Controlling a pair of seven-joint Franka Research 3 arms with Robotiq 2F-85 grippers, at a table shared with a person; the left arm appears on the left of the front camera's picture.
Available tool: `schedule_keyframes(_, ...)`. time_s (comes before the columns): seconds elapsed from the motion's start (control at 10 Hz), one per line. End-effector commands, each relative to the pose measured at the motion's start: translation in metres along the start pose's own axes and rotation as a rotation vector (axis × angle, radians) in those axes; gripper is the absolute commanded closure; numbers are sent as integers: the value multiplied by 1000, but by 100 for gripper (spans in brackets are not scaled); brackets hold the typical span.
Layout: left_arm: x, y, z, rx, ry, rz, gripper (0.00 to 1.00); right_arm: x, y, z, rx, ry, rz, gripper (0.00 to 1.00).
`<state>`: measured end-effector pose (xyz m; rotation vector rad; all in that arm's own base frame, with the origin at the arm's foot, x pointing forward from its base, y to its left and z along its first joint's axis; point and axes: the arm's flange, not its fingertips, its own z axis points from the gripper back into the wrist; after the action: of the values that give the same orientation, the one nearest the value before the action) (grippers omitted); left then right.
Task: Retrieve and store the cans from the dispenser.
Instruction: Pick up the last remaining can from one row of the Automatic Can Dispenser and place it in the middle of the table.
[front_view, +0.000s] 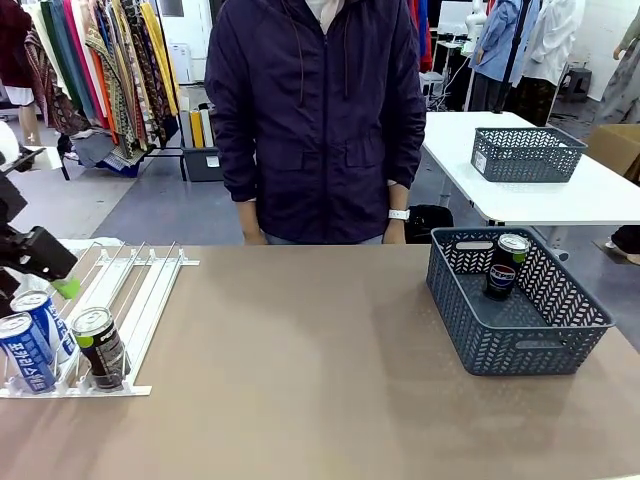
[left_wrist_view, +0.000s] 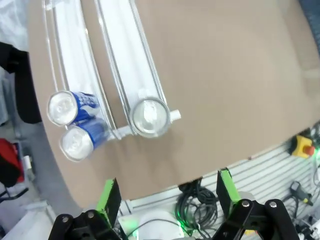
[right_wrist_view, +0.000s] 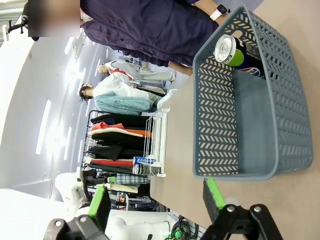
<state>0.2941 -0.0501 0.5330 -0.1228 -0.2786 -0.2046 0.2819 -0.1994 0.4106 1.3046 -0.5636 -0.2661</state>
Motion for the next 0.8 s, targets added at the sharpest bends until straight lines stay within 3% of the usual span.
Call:
schedule_keyframes(0.0, 7, 3, -50, 48, -6, 31, 0, 0, 4, 2, 4, 4, -2, 0)
schedule_keyframes(0.7, -1, 12, -143, 22, 201, 43, 0, 0, 4, 2, 4, 4, -2, 0)
